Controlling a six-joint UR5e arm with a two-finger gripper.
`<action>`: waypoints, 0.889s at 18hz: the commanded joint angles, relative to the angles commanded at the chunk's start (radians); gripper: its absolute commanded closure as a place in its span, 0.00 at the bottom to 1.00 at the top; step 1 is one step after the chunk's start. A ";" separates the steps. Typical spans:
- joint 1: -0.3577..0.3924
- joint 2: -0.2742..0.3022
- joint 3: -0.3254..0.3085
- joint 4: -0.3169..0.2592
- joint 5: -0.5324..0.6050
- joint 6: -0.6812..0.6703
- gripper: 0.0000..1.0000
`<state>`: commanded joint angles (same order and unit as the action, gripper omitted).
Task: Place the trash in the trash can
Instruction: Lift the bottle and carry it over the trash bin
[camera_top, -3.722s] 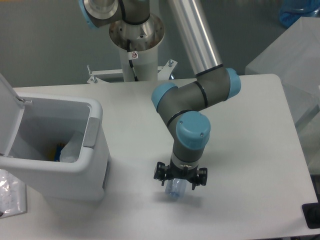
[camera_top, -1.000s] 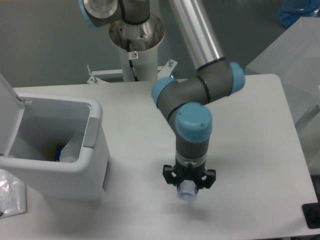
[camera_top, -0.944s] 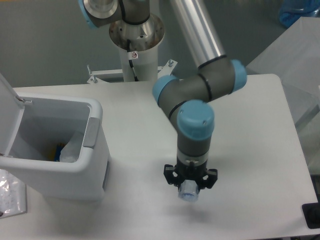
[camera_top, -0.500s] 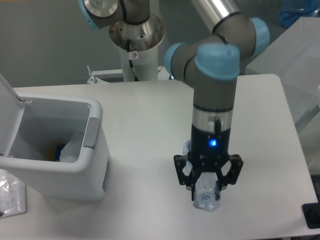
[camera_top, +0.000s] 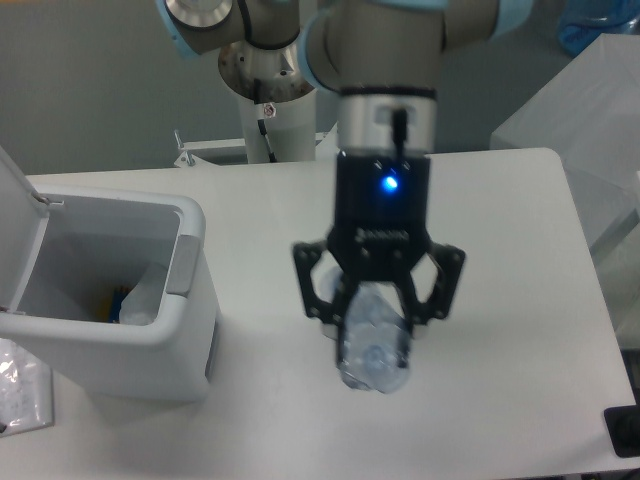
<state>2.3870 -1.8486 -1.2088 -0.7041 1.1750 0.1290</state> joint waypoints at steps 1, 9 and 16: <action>-0.018 0.006 -0.003 -0.002 0.002 -0.011 0.45; -0.141 0.026 -0.017 -0.002 0.005 -0.014 0.45; -0.262 0.034 -0.095 -0.002 0.005 -0.009 0.45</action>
<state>2.1248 -1.8147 -1.3037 -0.7056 1.1796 0.1196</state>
